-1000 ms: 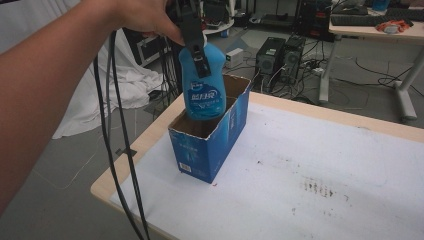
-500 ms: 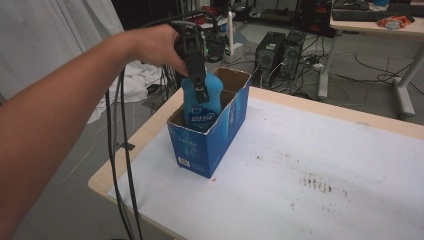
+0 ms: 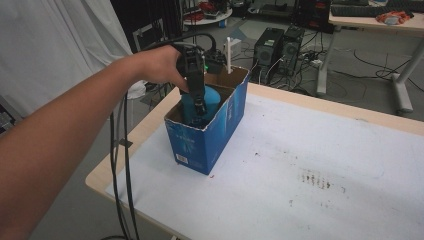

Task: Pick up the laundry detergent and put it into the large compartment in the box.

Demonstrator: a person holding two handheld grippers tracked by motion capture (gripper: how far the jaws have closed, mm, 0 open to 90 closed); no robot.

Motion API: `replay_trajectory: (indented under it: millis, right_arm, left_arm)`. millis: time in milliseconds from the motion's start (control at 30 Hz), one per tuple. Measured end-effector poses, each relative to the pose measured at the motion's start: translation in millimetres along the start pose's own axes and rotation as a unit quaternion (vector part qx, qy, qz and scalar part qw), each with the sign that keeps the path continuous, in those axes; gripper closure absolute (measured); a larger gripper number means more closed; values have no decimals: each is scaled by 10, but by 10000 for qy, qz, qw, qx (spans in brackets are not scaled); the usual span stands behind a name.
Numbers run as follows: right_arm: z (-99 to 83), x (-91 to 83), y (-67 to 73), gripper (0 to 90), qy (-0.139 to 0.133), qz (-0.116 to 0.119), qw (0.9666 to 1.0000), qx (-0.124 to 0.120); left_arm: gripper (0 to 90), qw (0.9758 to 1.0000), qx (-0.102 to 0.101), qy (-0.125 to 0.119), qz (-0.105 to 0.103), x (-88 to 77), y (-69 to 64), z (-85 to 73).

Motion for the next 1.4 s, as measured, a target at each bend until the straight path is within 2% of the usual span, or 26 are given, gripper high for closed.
replay_trajectory:
  millis: [367,833,967,1100,1233,1400]
  right_arm:
    - [-5,-5,-1,15,-9,15,10000,16]
    - [5,1,14,15,23,5,10000,-2]
    - [4,5,7,15,27,-3,10000,-46]
    - [5,14,12,15,42,4,10000,13]
    - [17,27,9,15,42,4,10000,-79]
    - [21,26,24,15,30,10,10000,-36]
  left_arm:
    - [378,9999,-29,128,-41,220,-6,-25]
    - [373,9999,-125,-11,-35,234,35,-11]
    - [355,9998,-197,-52,26,189,71,-15]
    - [318,9992,-281,-249,134,80,112,-20]
    - [314,9988,-310,-353,163,-22,120,-27]
    - [295,9980,-299,-509,228,-251,107,-14]
Point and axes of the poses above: each handheld gripper's, and its own axes: x roughly forward along the jaws, z roughly out of its top, y roughly to its left, the point moved 9 cm from there along x, roughly forward along the jaws, and after that the axes turned 7 degrees about x, right-handed, at the moved point
